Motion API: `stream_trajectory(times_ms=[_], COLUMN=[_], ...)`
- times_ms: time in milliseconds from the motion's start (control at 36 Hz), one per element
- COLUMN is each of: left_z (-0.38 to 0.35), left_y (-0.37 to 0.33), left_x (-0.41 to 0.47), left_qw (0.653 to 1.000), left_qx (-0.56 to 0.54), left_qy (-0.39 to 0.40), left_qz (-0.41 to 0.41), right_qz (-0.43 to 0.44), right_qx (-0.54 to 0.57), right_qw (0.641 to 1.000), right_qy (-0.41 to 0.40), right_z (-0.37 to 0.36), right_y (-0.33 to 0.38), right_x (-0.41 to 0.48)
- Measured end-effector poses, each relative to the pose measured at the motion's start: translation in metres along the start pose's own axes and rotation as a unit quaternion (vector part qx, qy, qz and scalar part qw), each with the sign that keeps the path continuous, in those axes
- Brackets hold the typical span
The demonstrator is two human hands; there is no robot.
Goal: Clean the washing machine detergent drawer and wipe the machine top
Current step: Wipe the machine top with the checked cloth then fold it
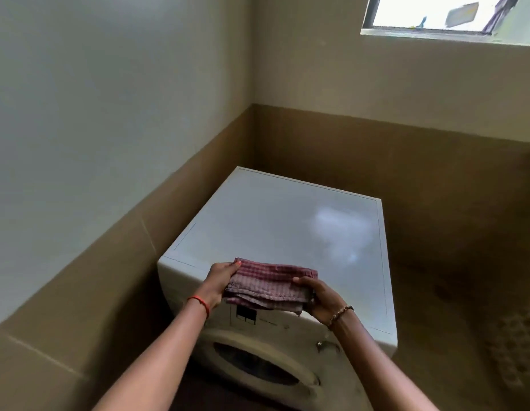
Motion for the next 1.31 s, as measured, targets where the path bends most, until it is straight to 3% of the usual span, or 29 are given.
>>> stream_trajectory(times_ms=[250, 417, 500, 583, 639, 694, 750, 861, 917, 1111, 1306], left_z=[0.037, 0.076, 0.101, 0.122, 0.133, 0.143, 0.153, 0.168, 0.173, 0.179, 0.189], left_y=[-0.015, -0.033, -0.039, -0.044, -0.044, -0.044, -0.043, -0.042, -0.041, -0.026, -0.018], left_x=[0.035, 0.058, 0.069, 0.076, 0.082, 0.088, 0.097, 0.110, 0.114, 0.124, 0.136], left_qw=[0.998, 0.992, 0.984, 0.977, 0.973, 0.971, 0.971, 0.974, 0.977, 0.991, 0.991], left_qx=[-0.040, -0.039, -0.019, 0.010, 0.020, 0.027, 0.034, 0.044, 0.039, 0.016, -0.057], left_qy=[-0.053, -0.097, -0.147, -0.173, -0.182, -0.184, -0.181, -0.166, -0.150, -0.085, -0.090], left_qz=[-0.022, -0.072, -0.099, -0.126, -0.139, -0.148, -0.151, -0.149, -0.146, -0.097, -0.083], right_qz=[0.027, 0.162, 0.282, 0.375, 0.361, 0.310, 0.261, 0.288, 0.275, 0.217, 0.254], right_qx=[-0.039, -0.104, -0.200, -0.361, -0.480, -0.613, -0.698, -0.644, -0.650, -0.742, -0.794], right_qw=[0.999, 0.981, 0.936, 0.851, 0.800, 0.724, 0.663, 0.708, 0.707, 0.618, 0.553], right_qy=[0.009, -0.040, -0.070, -0.064, -0.004, 0.063, 0.066, -0.016, -0.037, -0.140, -0.008], right_z=[-0.043, -0.090, -0.120, -0.150, -0.166, -0.173, -0.175, -0.193, -0.202, -0.220, -0.285], right_y=[0.031, 0.077, 0.092, 0.079, 0.052, 0.018, -0.006, -0.009, -0.012, -0.027, -0.049], right_x=[0.046, 0.078, 0.088, 0.100, 0.112, 0.127, 0.138, 0.149, 0.161, 0.209, 0.213])
Point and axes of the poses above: each hand's wrist, its own x-axis towards the middle knuckle, its own z-axis out of the back of the hand, y = z × x, the point moved 5 cm from there along x, towards the middle knuckle, and after that the axes turned 4 degrees about -x, right-handed, at the moved point
